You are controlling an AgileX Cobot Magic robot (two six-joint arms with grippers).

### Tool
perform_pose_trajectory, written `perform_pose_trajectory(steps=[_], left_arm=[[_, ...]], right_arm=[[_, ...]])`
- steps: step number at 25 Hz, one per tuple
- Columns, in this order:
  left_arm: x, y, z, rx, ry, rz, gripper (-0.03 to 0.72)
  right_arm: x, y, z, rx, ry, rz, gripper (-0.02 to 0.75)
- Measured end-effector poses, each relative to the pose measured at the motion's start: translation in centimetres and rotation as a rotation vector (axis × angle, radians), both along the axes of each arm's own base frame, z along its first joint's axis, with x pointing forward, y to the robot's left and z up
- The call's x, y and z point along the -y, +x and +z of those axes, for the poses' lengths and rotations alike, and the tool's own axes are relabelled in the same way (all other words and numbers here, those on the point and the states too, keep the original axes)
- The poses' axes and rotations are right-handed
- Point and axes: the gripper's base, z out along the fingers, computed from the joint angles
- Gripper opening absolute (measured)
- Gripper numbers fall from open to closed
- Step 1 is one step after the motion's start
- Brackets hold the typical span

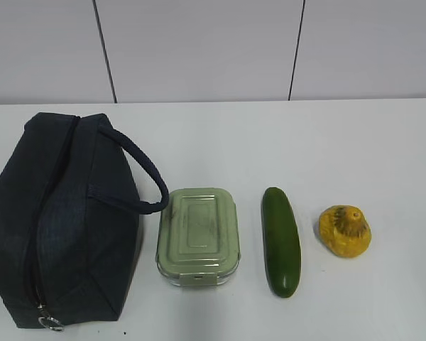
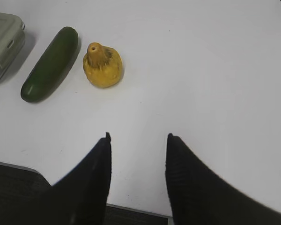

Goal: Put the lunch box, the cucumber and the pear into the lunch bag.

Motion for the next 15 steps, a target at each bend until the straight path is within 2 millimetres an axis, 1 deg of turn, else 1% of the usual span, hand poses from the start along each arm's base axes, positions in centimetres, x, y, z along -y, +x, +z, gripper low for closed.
perform_pose_trajectory(steps=[9, 12, 15], left_arm=[[0.0, 0.0, 0.0, 0.0, 0.0, 0.0, 0.238], [0.0, 0.0, 0.0, 0.0, 0.0, 0.0, 0.238], [0.0, 0.0, 0.0, 0.0, 0.0, 0.0, 0.238]], right_arm=[[0.0, 0.1, 0.0, -0.005, 0.0, 0.0, 0.312], [-0.1, 0.9, 0.7, -0.047, -0.004, 0.0, 0.312], [-0.4, 2.5, 2.0, -0.097, 0.004, 0.018, 0.326]])
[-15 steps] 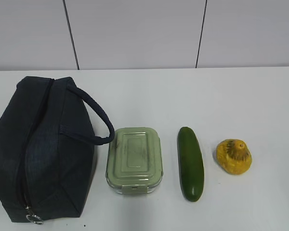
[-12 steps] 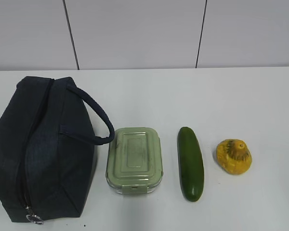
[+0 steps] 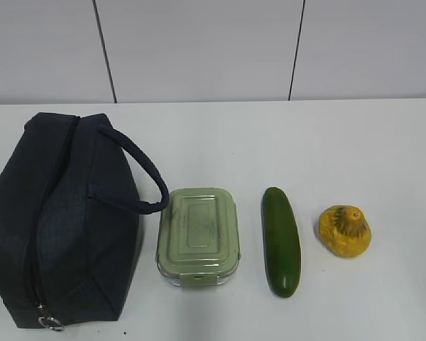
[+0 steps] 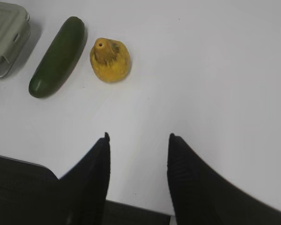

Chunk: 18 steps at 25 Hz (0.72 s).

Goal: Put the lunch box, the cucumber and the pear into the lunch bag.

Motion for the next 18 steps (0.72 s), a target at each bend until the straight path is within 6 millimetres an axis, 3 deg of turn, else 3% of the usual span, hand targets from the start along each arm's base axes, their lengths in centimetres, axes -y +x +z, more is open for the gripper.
perform_pose_trajectory(steps=[7, 13, 18], left_arm=[[0.0, 0.0, 0.0, 0.0, 0.0, 0.0, 0.238], [0.0, 0.0, 0.0, 0.0, 0.0, 0.0, 0.238], [0.0, 0.0, 0.0, 0.0, 0.0, 0.0, 0.238]], right_arm=[[-1.2, 5.6, 3.6, -0.053, 0.012, 0.095, 0.459], [-2.7, 12.5, 5.0, -0.289, 0.075, 0.16, 0.47], [-3.3, 18.1, 5.1, -0.409, 0.073, 0.183, 0.47]])
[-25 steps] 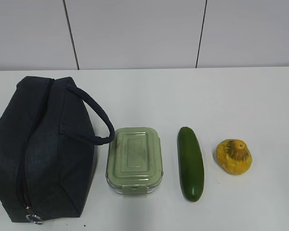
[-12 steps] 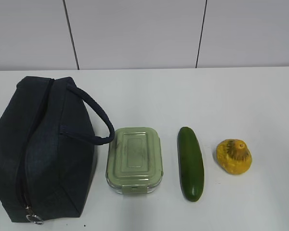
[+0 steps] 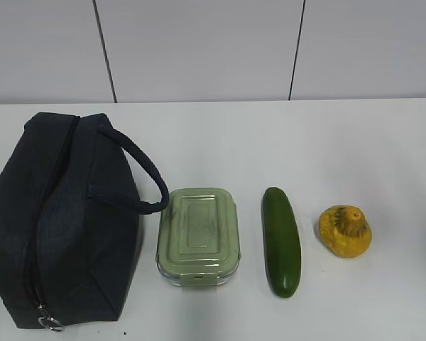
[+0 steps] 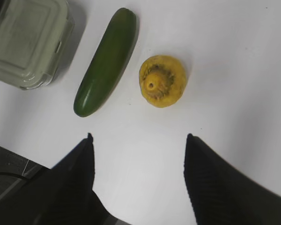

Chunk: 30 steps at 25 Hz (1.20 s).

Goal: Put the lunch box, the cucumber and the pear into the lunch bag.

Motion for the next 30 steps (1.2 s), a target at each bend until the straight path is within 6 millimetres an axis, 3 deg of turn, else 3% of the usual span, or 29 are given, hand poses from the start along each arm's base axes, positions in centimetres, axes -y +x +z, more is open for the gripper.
perform_pose_trajectory(steps=[6, 12, 21, 26, 30], left_arm=[[0.0, 0.0, 0.0, 0.0, 0.0, 0.0, 0.238], [0.0, 0.0, 0.0, 0.0, 0.0, 0.0, 0.238], [0.0, 0.0, 0.0, 0.0, 0.0, 0.0, 0.238], [0.0, 0.0, 0.0, 0.0, 0.0, 0.0, 0.238], [0.0, 0.0, 0.0, 0.0, 0.0, 0.0, 0.238]], right_arm=[[-0.4, 5.3, -1.4, -0.095, -0.009, 0.007, 0.471], [-0.7, 8.4, -4.4, -0.188, -0.02, 0.011, 0.471], [-1.7, 11.5, -9.4, -0.305, -0.002, 0.027, 0.472], [-3.6, 12.5, -12.0, -0.339, -0.044, 0.084, 0.472], [-3.6, 13.0, -13.3, -0.358, -0.104, 0.049, 0.472]])
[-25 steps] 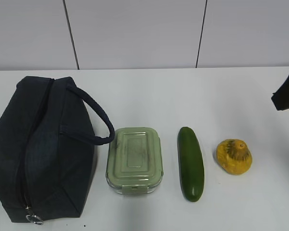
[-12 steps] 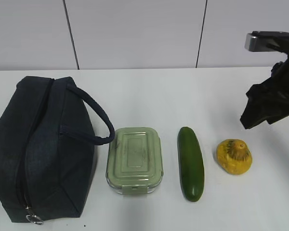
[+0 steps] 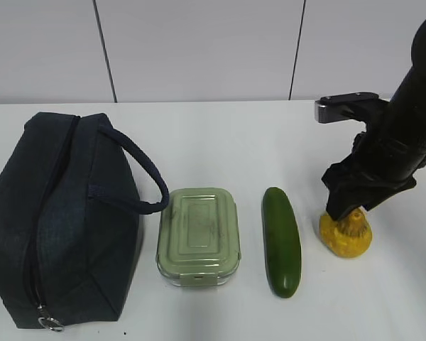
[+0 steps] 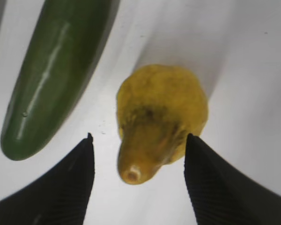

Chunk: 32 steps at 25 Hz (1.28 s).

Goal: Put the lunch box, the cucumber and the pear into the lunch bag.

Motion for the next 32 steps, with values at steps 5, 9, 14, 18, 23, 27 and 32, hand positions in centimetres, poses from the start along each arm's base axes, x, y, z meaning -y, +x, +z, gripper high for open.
perform_pose_trajectory(steps=[5, 9, 14, 18, 23, 27, 32], left_arm=[[0.0, 0.0, 0.0, 0.0, 0.0, 0.0, 0.238], [0.0, 0.0, 0.0, 0.0, 0.0, 0.0, 0.238], [0.0, 0.0, 0.0, 0.0, 0.0, 0.0, 0.238], [0.0, 0.0, 0.0, 0.0, 0.0, 0.0, 0.238], [0.0, 0.0, 0.0, 0.0, 0.0, 0.0, 0.238], [0.0, 0.0, 0.0, 0.0, 0.0, 0.0, 0.238], [0.0, 0.0, 0.0, 0.0, 0.0, 0.0, 0.238]], right_arm=[[0.3, 0.5, 0.0, 0.039, -0.036, -0.005, 0.472], [0.3, 0.7, -0.1, 0.048, -0.034, -0.008, 0.471], [0.2, 0.9, -0.9, 0.023, -0.039, -0.008, 0.471], [0.1, 1.5, -2.2, -0.022, -0.049, -0.003, 0.471], [-0.1, 2.4, -2.6, -0.031, -0.045, -0.005, 0.422], [-0.1, 2.5, -2.3, -0.035, -0.044, -0.003, 0.314], [-0.1, 2.3, -2.3, -0.059, -0.045, 0.0, 0.261]])
